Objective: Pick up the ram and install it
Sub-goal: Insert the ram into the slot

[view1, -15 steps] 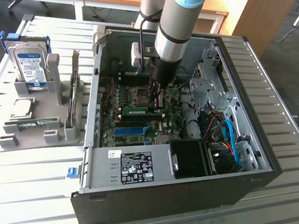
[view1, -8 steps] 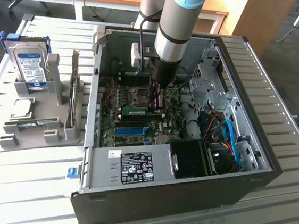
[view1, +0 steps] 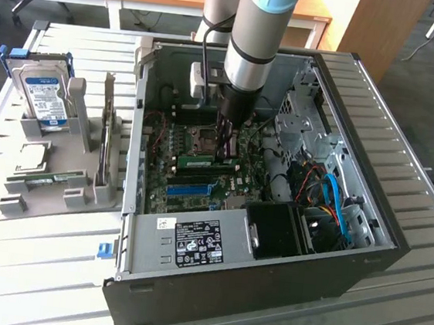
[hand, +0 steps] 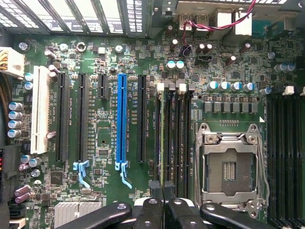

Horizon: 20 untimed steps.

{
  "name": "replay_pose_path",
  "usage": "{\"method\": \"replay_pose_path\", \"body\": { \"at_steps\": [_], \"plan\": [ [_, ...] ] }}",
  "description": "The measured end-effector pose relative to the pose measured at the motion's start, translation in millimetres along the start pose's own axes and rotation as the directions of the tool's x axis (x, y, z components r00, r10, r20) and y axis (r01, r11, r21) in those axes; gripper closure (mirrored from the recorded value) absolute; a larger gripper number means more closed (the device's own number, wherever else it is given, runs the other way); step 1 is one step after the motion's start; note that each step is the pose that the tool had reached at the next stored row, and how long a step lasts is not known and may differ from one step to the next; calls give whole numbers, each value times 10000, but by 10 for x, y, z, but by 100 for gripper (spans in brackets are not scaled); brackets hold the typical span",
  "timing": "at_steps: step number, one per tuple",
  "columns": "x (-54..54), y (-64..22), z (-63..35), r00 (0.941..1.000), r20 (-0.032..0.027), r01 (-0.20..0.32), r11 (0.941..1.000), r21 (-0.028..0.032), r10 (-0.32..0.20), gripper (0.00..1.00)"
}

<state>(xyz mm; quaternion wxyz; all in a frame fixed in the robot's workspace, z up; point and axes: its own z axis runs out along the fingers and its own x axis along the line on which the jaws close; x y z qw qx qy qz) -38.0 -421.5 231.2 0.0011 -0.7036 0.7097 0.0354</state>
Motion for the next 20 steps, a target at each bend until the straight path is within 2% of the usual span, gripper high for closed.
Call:
{"method": "replay_pose_path", "body": {
  "at_steps": [20],
  "plan": [
    [1,-1,20,10000,-1,0,10000,0,0,88]
  ]
}}
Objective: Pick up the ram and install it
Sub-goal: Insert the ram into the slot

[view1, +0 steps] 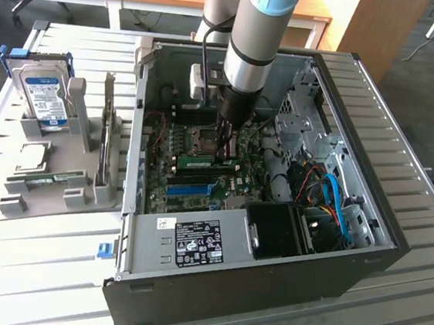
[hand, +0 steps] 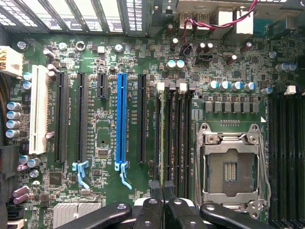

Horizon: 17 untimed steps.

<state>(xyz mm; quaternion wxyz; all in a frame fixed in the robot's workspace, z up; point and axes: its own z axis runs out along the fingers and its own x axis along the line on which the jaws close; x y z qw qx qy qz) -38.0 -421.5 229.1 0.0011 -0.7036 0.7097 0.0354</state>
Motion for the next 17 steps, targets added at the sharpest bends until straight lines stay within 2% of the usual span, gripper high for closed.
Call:
{"method": "replay_pose_path", "body": {
  "at_steps": [17],
  "plan": [
    [0,-1,8,10000,-2,84,10000,-3,-84,88]
  ]
}}
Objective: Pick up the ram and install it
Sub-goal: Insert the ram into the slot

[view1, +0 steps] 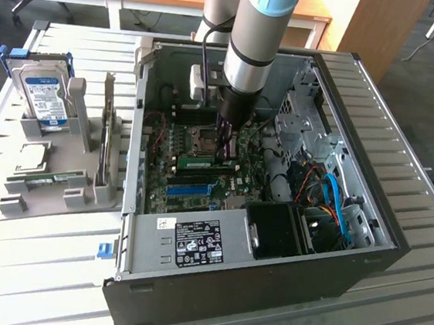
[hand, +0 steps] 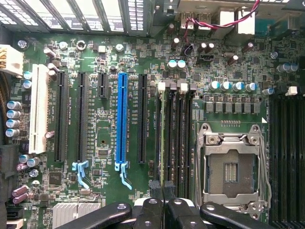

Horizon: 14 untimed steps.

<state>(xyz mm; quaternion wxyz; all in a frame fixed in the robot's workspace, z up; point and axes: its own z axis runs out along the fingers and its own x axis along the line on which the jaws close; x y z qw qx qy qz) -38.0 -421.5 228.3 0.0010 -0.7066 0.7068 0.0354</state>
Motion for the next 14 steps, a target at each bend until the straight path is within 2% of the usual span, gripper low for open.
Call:
{"method": "replay_pose_path", "body": {
  "at_steps": [14],
  "plan": [
    [2,-3,33,10000,-5,45,10000,-5,-45,88]
  ]
}}
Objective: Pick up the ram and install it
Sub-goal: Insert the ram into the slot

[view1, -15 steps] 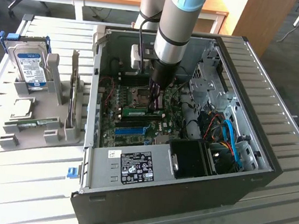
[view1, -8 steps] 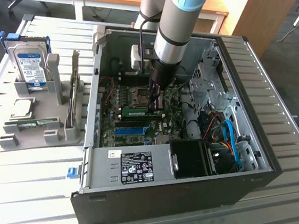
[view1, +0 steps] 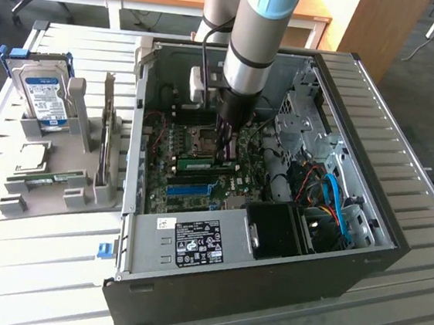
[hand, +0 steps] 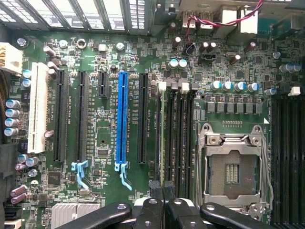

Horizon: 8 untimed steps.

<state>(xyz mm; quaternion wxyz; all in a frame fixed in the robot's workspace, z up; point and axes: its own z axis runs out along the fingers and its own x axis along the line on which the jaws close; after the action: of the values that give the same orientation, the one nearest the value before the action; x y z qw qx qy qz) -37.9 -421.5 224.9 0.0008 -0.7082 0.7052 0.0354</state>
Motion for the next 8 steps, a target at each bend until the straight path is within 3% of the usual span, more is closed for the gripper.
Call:
{"method": "replay_pose_path", "body": {
  "at_steps": [8],
  "plan": [
    [1,-1,22,10000,2,0,10000,1,0,88]
  ]
}}
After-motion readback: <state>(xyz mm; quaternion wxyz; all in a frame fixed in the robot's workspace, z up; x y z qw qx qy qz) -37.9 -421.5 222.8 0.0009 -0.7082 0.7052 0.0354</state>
